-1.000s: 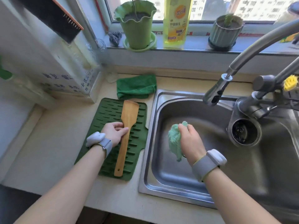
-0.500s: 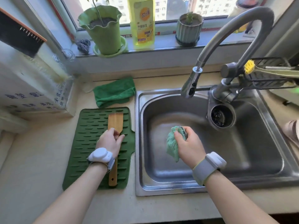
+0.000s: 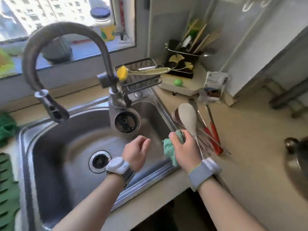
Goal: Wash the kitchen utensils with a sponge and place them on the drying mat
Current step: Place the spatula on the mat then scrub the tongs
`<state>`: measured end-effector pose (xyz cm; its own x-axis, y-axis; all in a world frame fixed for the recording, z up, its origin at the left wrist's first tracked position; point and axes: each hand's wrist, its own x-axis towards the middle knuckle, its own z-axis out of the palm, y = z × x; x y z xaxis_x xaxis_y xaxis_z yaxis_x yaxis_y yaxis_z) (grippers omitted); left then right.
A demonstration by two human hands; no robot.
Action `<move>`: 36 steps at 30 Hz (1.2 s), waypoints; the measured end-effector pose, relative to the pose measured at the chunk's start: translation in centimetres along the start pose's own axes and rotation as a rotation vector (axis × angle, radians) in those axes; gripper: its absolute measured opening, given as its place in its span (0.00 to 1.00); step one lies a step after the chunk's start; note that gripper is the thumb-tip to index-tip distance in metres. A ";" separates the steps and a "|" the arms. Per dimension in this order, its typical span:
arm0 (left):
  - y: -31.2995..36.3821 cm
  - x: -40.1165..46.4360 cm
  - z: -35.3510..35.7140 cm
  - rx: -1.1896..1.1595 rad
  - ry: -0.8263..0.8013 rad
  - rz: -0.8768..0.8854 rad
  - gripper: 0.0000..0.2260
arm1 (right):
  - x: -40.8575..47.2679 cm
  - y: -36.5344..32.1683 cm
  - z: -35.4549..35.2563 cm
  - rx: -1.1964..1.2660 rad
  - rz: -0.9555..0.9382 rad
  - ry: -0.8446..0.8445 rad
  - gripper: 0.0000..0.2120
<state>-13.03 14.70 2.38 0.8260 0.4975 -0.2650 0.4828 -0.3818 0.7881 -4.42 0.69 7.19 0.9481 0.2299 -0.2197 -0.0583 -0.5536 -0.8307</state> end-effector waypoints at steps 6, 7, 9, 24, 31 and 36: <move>6.2 4.9 10.8 0.114 -0.109 0.083 0.08 | 6.6 5.6 -10.8 -0.177 0.105 0.140 0.13; 6.9 5.5 12.0 0.139 -0.122 0.103 0.10 | 7.7 6.6 -11.8 -0.215 0.112 0.150 0.12; 7.8 6.5 14.0 0.194 -0.130 0.103 0.12 | 9.9 8.2 -13.2 -0.305 0.124 0.158 0.08; 9.5 8.8 17.3 0.125 -0.024 -0.159 0.15 | 16.3 11.6 -12.6 -0.589 0.105 -0.234 0.13; 9.2 8.5 18.0 0.089 0.048 -0.085 0.14 | 15.0 12.5 -17.2 -0.718 0.058 -0.138 0.11; 8.7 8.5 17.8 0.064 0.049 -0.079 0.13 | 14.0 10.8 -19.4 -0.700 -0.063 -0.043 0.11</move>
<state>3.39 1.71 -2.89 0.7703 0.5650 -0.2957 0.5645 -0.3884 0.7283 14.29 -17.60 5.03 0.9292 0.3013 -0.2140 0.2245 -0.9201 -0.3209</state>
